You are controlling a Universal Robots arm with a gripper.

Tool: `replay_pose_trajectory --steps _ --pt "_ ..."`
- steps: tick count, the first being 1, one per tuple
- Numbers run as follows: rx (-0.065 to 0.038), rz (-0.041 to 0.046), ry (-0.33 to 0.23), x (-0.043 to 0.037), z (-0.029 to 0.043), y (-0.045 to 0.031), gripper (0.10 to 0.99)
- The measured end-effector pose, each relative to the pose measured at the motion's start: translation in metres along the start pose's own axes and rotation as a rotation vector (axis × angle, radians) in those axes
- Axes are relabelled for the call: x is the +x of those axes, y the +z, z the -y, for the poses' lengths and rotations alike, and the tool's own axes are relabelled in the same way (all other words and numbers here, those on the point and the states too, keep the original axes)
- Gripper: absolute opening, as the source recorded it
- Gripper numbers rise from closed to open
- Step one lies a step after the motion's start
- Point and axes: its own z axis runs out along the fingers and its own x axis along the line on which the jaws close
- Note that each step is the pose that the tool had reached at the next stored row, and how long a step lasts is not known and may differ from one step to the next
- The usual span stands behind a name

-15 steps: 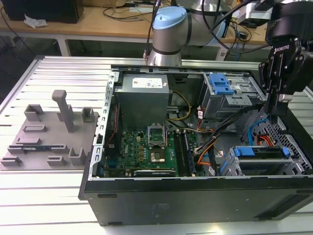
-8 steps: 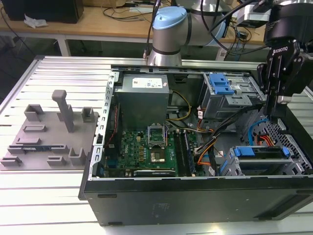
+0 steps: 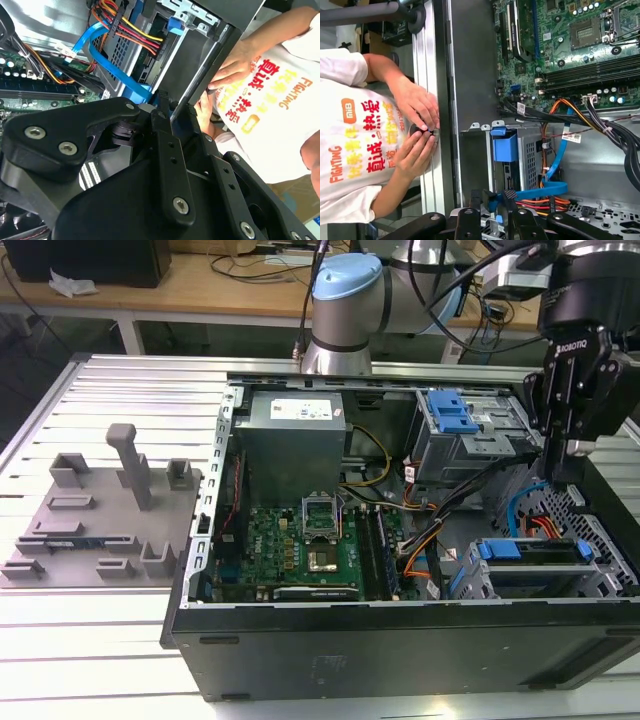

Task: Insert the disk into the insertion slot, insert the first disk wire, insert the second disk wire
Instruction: 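Insert the second disk wire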

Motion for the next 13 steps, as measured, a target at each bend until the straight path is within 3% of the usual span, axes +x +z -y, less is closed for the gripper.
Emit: replay_pose_trajectory --steps 4,6,10,11,13 --pt "-0.006 0.0 0.008 -0.0007 -0.0001 0.001 0.286" --pt "-0.007 0.0 0.009 -0.0009 -0.0001 0.0012 0.165" --pt "-0.007 0.0001 0.009 -0.0009 -0.0001 0.0012 0.165" --pt "-0.007 0.0038 0.009 -0.0002 0.0 0.0023 0.165" --pt "-0.005 0.0607 0.01 0.005 0.0005 0.0063 0.165"
